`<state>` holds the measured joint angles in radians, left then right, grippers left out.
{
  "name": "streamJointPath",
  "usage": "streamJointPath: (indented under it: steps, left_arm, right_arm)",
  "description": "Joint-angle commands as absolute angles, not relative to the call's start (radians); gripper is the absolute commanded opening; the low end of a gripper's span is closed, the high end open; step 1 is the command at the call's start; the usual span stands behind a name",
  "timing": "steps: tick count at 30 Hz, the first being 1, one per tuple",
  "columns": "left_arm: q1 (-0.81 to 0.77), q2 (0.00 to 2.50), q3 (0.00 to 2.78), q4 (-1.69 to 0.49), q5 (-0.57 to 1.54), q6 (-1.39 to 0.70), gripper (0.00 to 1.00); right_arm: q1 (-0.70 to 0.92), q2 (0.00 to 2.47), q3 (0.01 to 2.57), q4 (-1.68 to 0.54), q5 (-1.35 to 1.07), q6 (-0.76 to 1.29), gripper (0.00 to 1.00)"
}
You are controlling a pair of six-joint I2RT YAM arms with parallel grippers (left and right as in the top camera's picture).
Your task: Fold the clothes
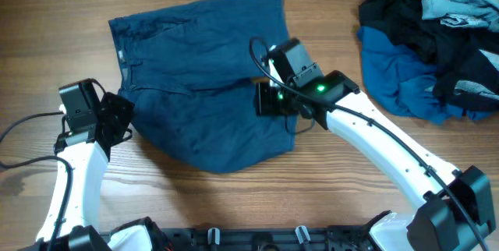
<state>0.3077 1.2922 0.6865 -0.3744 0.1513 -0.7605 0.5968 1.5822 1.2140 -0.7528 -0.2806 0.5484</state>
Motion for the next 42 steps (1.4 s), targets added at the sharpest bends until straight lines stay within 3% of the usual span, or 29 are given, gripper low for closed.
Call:
streamJointPath:
  steps: [1,4,6,9,14,18,19,21,22,30,32,33,42]
  left_arm:
    - [0.306,1.295,0.696,-0.372,0.128,-0.739,0.04]
    - [0.306,1.295,0.696,-0.371,0.129,-0.739,0.04]
    - [0.306,1.295,0.696,-0.372,0.129,-0.739,0.04]
    - [0.306,1.295,0.696,-0.371,0.129,-0.739,0.04]
    - [0.306,1.295,0.696,-0.372,0.117,-0.739,0.04]
    - [0.306,1.295,0.696,-0.372,0.114,-0.740,0.04]
    - [0.306,1.295,0.696,-0.372,0.114,-0.739,0.04]
    - [0.306,1.295,0.696,-0.372,0.114,-0.739,0.04]
    - [0.306,1.295,0.696,-0.372,0.114,-0.739,0.04]
    - [0.306,1.295,0.696,-0.372,0.114,-0.739,0.04]
    - [0.306,1.295,0.696,-0.372,0.114,-0.739,0.04]
    - [0.306,1.295,0.696,-0.372,0.114,-0.739,0.04]
    - [0.306,1.295,0.696,-0.372,0.110,-0.739,0.04]
  right_arm:
    - [0.624,1.575,1.211,-0.866,-0.340,0.496,0.31]
    - [0.693,1.576,1.200,-0.958,-0.321,0.455,0.80]
    - [0.730,1.586,1.164,-0.946,-0.251,0.479,0.89]
    - [0.736,1.626,1.097,-0.880,-0.207,0.519,0.89]
    - [0.736,1.718,1.007,-0.769,-0.194,0.559,0.76]
    - [0.736,1.767,1.006,-0.686,-0.130,0.578,0.73]
    - [0.736,1.784,1.005,-0.669,-0.121,0.579,0.61]
    - [0.736,1.813,1.006,-0.645,-0.114,0.579,0.16]
    - [0.736,1.819,1.006,-0.641,-0.113,0.587,0.04]
    - [0.733,1.727,1.169,-0.788,-0.107,0.550,0.04]
    - [0.731,1.731,1.172,-0.848,-0.107,0.550,0.48]
    - [0.732,1.736,1.163,-0.868,-0.112,0.551,0.52]
    - [0.754,1.748,1.019,-0.797,-0.173,0.584,0.56]
